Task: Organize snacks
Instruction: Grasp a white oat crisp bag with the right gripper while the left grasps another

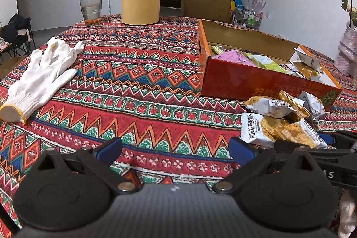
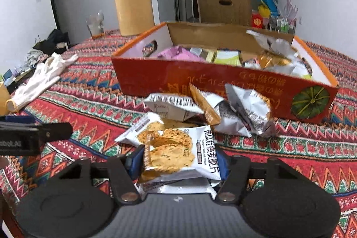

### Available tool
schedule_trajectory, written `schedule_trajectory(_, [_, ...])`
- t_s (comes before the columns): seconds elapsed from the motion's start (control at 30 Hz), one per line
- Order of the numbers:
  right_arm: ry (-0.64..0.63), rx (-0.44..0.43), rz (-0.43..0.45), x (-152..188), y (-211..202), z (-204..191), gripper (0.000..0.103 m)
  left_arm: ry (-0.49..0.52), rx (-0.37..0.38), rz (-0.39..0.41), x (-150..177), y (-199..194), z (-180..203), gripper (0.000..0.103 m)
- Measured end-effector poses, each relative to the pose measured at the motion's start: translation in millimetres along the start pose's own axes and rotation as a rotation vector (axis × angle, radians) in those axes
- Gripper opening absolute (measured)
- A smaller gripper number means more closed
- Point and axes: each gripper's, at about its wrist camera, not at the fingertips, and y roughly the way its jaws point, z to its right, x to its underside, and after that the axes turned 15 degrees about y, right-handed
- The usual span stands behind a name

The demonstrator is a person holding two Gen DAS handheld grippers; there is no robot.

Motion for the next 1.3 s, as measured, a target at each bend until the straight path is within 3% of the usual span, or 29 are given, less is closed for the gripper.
schedule_trajectory(0.3, [0.017,-0.001,0.125,3,-43,20,0.061,-0.024,0.031,0.009,-3,-5,7,0.103])
schedule_trajectory(0.6, [0.055,0.082,0.173,3,-70,60,0.062,-0.009,0.089,-0.005,-17,-1,33,0.103])
schedule_trajectory(0.97, [0.079,0.112,0.186,-7,-58,92,0.062,0.100,0.116,-0.072,-43,34,87,0.103])
schedule_trajectory(1.3, [0.133,0.106,0.190,-15,-40,117,0.062,0.116,0.121,-0.143,-49,72,108,0.103])
